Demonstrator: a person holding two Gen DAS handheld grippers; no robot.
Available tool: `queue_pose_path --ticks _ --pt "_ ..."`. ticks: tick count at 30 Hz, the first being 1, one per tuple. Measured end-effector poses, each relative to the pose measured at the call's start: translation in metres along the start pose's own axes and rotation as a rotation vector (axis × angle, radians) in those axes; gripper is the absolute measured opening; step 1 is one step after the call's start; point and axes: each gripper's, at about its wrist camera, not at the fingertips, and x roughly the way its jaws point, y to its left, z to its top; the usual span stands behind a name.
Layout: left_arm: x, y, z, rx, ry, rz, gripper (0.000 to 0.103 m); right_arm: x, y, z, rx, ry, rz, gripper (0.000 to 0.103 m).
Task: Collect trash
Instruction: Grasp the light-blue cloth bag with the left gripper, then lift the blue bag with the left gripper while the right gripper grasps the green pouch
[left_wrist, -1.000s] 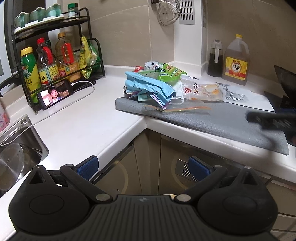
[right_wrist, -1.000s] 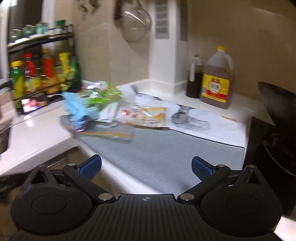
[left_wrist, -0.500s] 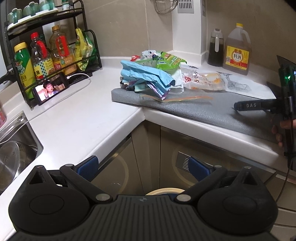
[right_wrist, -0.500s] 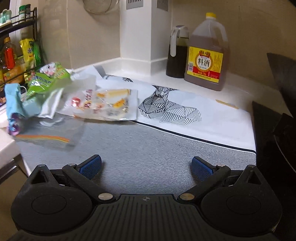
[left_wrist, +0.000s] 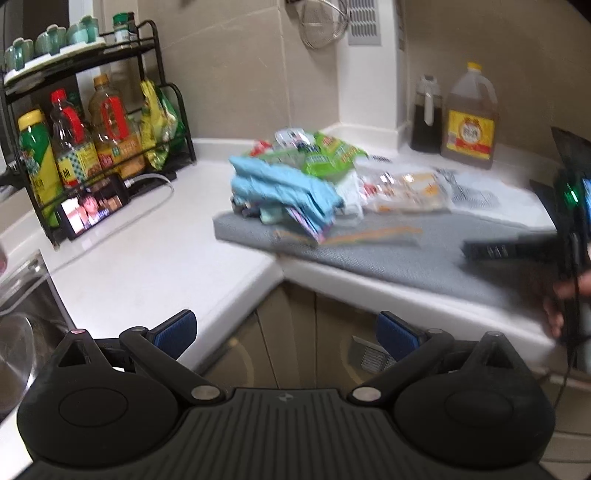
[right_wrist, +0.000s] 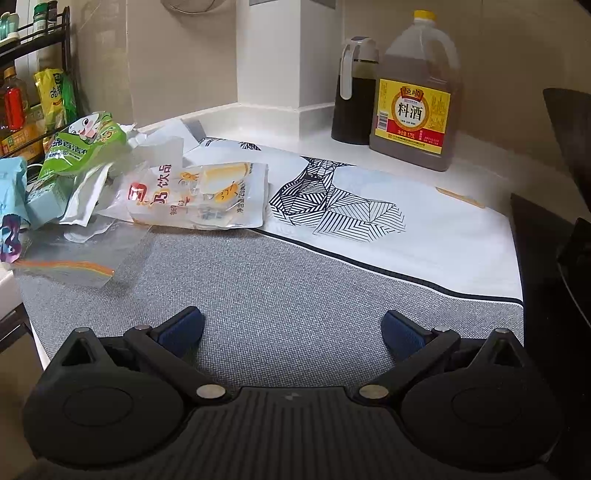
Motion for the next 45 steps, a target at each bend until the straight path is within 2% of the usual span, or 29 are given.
queue_pose_path --ticks 3,9,11,13,17,20,22,23,29,30,31,32,33,34,36,37,40,45 --pt "0.011 0.010 0.025 -0.050 -0.027 0.008 0.103 -0.001 -0.001 0.000 -0.001 0.000 0.003 0.103" --pt "0.050 0.031 0.071 -0.246 -0.041 -0.038 0.103 -0.001 0.000 0.000 0.000 0.000 0.004 0.103" --pt "0.061 0.032 0.080 -0.268 -0.055 -0.040 0.103 -0.002 -0.001 -0.001 -0.003 -0.005 0.006 0.103" --pt "0.072 0.032 0.087 -0.274 -0.063 -0.035 0.103 -0.007 0.000 -0.002 0.019 -0.015 -0.028 0.103" --pt "0.094 0.030 0.104 -0.291 -0.045 -0.042 0.103 -0.023 0.001 -0.004 0.050 -0.060 0.066 0.103" --pt "0.118 0.033 0.115 -0.352 0.005 -0.052 0.103 -0.020 0.010 -0.006 0.001 -0.062 0.071 0.103" --pt "0.135 0.037 0.119 -0.395 0.044 -0.059 0.103 -0.013 0.013 -0.007 -0.020 -0.019 0.061 0.103" --pt "0.141 0.038 0.120 -0.412 0.058 -0.062 0.103 -0.013 0.012 -0.006 -0.017 -0.026 0.066 0.103" --pt "0.161 0.040 0.121 -0.446 0.095 -0.069 0.102 -0.011 0.012 -0.007 -0.018 -0.019 0.068 0.103" --pt "0.163 0.040 0.122 -0.447 0.102 -0.075 0.100 -0.011 0.012 -0.007 -0.017 -0.019 0.068 0.103" --pt "0.166 0.039 0.122 -0.452 0.110 -0.085 0.092 -0.011 0.012 -0.007 -0.016 -0.019 0.069 0.103" --pt "0.169 0.039 0.123 -0.458 0.121 -0.097 0.080 -0.011 0.012 -0.007 -0.016 -0.019 0.070 0.103" --pt "0.172 0.040 0.123 -0.464 0.134 -0.109 0.073 -0.011 0.011 -0.007 -0.015 -0.020 0.070 0.103" --pt "0.175 0.042 0.124 -0.469 0.144 -0.118 0.058 -0.011 0.011 -0.007 -0.016 -0.019 0.070 0.103" --pt "0.176 0.046 0.123 -0.470 0.143 -0.127 0.048 -0.011 0.011 -0.007 -0.017 -0.019 0.070 0.103" --pt "0.175 0.049 0.123 -0.466 0.135 -0.130 0.036 -0.011 0.012 -0.007 -0.016 -0.019 0.070 0.103" --pt "0.168 0.060 0.121 -0.476 0.121 -0.147 0.030 -0.011 0.011 -0.007 -0.018 -0.018 0.069 0.103" --pt "0.158 0.080 0.116 -0.492 0.086 -0.155 0.027 -0.011 0.013 -0.006 -0.024 -0.016 0.063 0.103"
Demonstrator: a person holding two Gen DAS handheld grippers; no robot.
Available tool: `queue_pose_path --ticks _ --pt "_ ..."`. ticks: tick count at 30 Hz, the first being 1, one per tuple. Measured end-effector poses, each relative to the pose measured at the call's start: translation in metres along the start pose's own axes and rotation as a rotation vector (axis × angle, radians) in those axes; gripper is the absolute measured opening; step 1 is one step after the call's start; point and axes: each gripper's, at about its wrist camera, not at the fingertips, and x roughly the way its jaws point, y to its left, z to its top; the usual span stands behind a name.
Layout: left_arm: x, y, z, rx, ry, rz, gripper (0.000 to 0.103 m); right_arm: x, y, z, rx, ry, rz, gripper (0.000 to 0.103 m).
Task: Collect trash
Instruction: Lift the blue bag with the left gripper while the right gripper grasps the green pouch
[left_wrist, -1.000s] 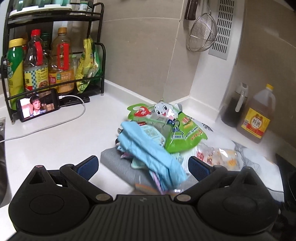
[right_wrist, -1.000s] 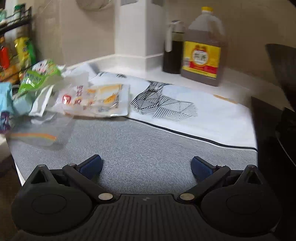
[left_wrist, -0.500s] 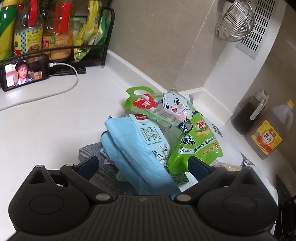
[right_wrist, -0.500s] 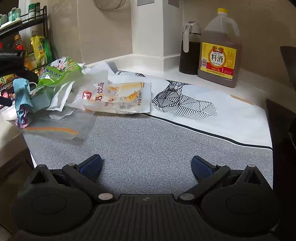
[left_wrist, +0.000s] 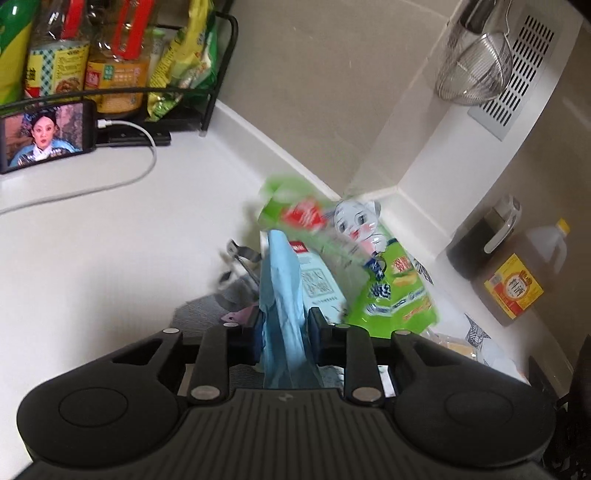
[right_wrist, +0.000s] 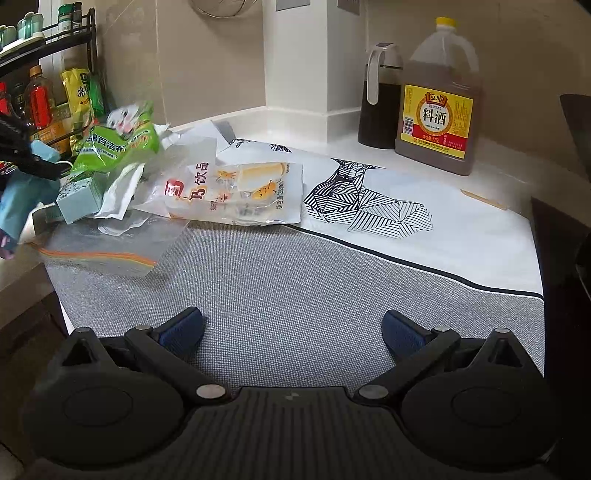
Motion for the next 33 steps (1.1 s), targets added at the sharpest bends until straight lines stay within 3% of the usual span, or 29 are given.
queue_pose_path --ticks 12,16,21,28,33 --pt "-0.047 0.053 -0.008 -0.023 -0.029 0.010 0.026 -0.008 -0.002 -0.001 0.033 -0.037 -0.019 0.103" --pt "-0.079 0.067 -0.027 -0.005 -0.044 -0.011 0.026 -0.034 0.003 0.006 0.057 -0.124 0.027 0.103" --pt "-0.117 0.080 -0.061 0.008 -0.056 -0.056 0.026 -0.058 0.033 0.023 -0.006 -0.191 0.062 0.103" --pt "-0.165 0.101 -0.098 0.015 -0.079 -0.048 0.026 -0.074 0.073 0.043 -0.074 -0.221 0.107 0.103" --pt "-0.187 0.122 -0.120 0.004 -0.099 -0.003 0.026 -0.081 0.094 0.049 -0.111 -0.227 0.120 0.103"
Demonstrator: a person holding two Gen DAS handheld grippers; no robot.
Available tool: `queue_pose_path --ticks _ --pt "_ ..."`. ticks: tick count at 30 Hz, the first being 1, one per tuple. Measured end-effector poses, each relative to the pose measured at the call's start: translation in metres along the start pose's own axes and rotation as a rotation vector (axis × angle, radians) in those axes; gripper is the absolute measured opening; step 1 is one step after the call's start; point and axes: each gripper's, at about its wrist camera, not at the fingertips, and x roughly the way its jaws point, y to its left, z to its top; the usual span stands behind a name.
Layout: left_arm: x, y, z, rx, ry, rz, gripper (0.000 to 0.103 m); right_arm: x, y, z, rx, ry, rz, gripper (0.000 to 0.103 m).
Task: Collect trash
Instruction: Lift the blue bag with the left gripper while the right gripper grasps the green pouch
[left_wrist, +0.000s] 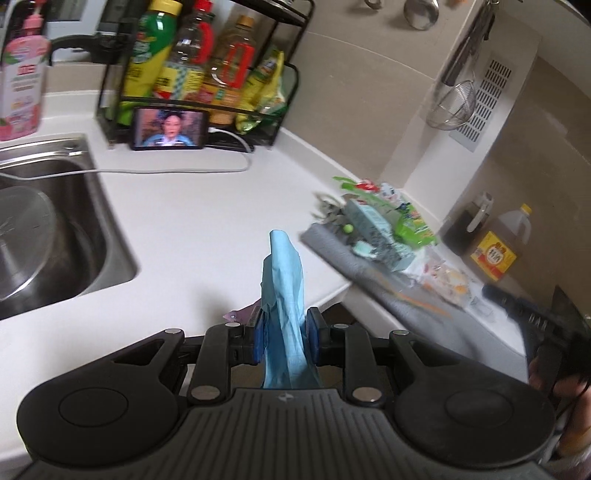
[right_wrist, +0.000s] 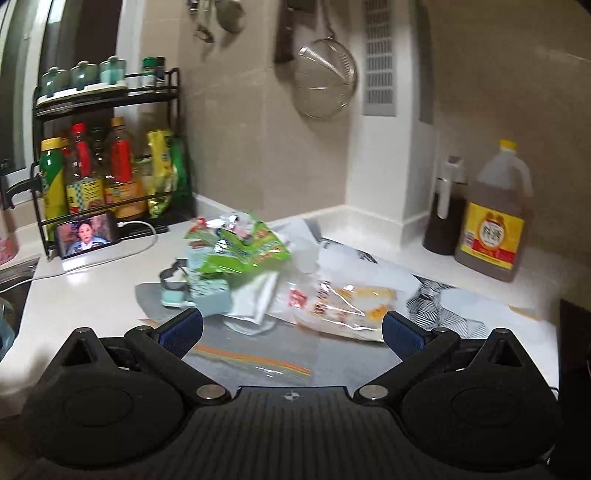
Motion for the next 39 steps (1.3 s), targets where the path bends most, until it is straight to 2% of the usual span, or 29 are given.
queue_pose_path --ticks 5,12,18,22,29,35,37,38,39 --pt "-0.010 0.015 -0.015 0.000 -0.007 0.038 0.026 0.002 0.015 0.010 -0.026 -0.008 0.005 0.103" --pt "-0.015 0.028 -0.019 -0.022 -0.007 0.035 0.026 0.021 0.033 0.034 -0.051 -0.005 0.031 0.103" --pt "-0.015 0.028 -0.019 -0.020 -0.008 0.028 0.026 0.068 0.043 0.062 -0.047 0.040 0.042 0.103" --pt "-0.013 0.034 -0.018 -0.033 -0.002 0.035 0.026 0.106 0.058 0.074 -0.119 0.068 -0.011 0.103" --pt "-0.006 0.038 -0.015 -0.041 0.012 0.047 0.026 0.161 0.083 0.071 -0.268 0.135 -0.055 0.103" --pt "-0.001 0.040 -0.013 -0.043 0.019 0.054 0.026 0.187 0.085 0.065 -0.258 0.162 -0.086 0.103" --pt "0.000 0.040 -0.013 -0.042 0.022 0.052 0.026 0.189 0.083 0.061 -0.258 0.138 -0.113 0.097" --pt "0.001 0.039 -0.013 -0.041 0.024 0.051 0.026 0.187 0.082 0.059 -0.255 0.119 -0.112 0.082" --pt "0.001 0.038 -0.013 -0.039 0.026 0.050 0.026 0.186 0.080 0.057 -0.249 0.114 -0.096 0.074"
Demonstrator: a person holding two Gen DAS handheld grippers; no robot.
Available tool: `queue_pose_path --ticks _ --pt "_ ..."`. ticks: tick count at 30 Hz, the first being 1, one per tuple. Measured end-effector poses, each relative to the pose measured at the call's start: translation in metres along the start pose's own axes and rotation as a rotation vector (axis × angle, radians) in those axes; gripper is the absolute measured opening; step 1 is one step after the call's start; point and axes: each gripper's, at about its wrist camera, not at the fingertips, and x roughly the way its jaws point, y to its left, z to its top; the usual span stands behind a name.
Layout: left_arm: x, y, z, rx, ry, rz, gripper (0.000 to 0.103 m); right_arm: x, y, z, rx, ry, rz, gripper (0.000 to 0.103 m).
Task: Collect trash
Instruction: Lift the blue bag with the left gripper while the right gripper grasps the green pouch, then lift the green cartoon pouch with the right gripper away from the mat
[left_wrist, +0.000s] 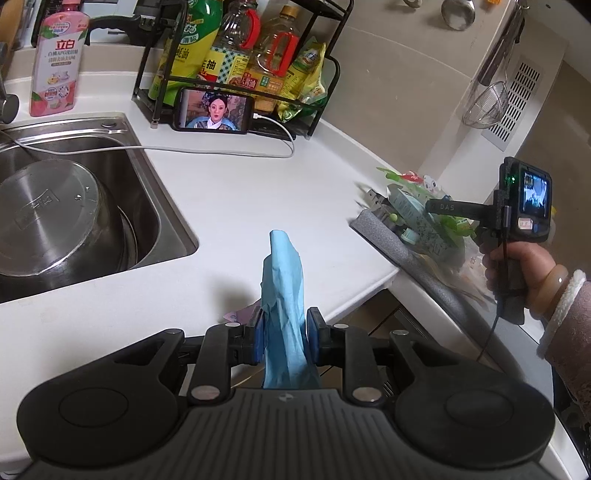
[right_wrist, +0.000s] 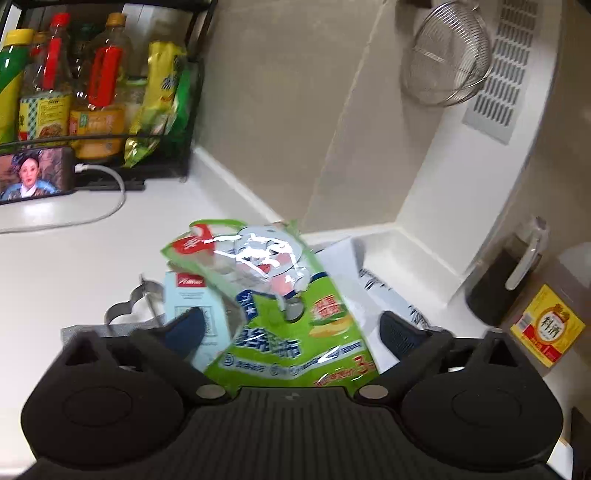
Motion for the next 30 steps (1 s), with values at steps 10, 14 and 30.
queue_pose_path --ticks 10,14,30 --pt "0.003 -0.003 0.000 0.009 0.004 0.004 0.026 -0.017 -0.005 -0.005 0.030 -0.090 0.037 0.018" --pt "0.002 -0.005 0.000 0.010 0.001 0.006 0.026 -0.041 -0.007 -0.002 0.029 -0.181 0.019 0.018" --pt "-0.005 -0.016 -0.005 0.033 0.002 0.007 0.026 -0.143 -0.054 -0.050 0.208 -0.266 0.072 0.018"
